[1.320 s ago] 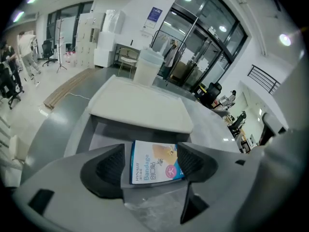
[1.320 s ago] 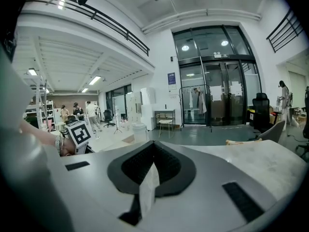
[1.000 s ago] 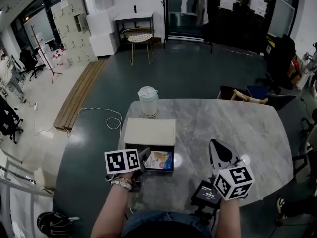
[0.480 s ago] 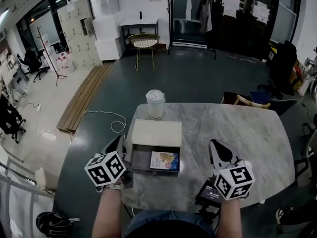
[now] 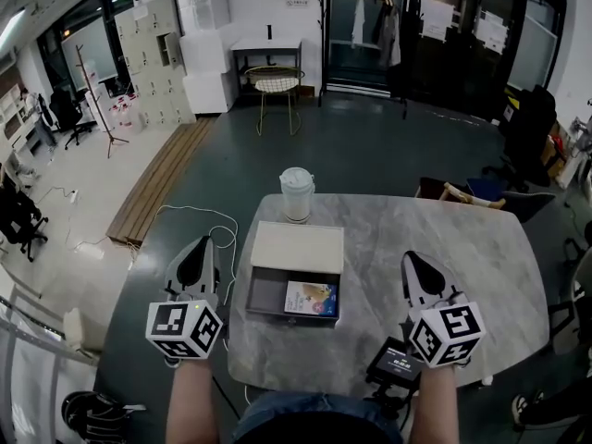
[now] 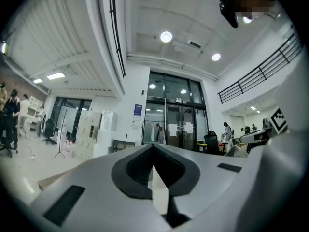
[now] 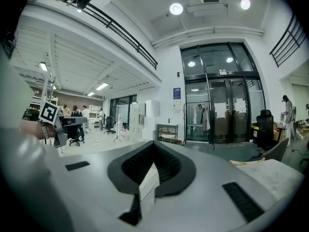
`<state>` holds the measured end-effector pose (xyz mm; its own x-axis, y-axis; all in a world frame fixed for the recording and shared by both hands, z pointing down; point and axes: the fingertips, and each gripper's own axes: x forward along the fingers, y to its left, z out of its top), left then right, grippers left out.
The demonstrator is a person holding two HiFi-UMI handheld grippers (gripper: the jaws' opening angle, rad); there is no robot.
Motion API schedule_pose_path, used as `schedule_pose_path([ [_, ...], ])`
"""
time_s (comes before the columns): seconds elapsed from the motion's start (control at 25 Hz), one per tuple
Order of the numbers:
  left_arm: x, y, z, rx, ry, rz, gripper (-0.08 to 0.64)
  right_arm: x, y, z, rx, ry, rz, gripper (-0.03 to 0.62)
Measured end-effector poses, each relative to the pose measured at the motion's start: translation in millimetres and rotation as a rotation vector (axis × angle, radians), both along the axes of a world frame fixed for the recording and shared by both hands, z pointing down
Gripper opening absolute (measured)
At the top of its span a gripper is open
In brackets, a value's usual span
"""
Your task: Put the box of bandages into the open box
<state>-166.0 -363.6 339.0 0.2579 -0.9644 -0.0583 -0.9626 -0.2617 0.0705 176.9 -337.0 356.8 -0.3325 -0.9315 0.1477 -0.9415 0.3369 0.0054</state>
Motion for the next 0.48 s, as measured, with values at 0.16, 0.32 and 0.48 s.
schedule_pose_path([
  [0.16,11.3,4.6,-16.4,0.087,-0.041,0.029,0.012,-2.3,-0.5,-10.2,0.05,0.019,-0.002,0.025],
  [0.32,22.2,6.0,-28.8,0.135,-0.071,0.046,0.011,-3.8,2.4,-23.2,0.125,0.053,0.006,0.025],
  [0.48,30.0,5.8,-35.8,0.153,-0.077,0.06,0.011,0.4,4.5,-30.6,0.169,0.068,0.044,0.025],
])
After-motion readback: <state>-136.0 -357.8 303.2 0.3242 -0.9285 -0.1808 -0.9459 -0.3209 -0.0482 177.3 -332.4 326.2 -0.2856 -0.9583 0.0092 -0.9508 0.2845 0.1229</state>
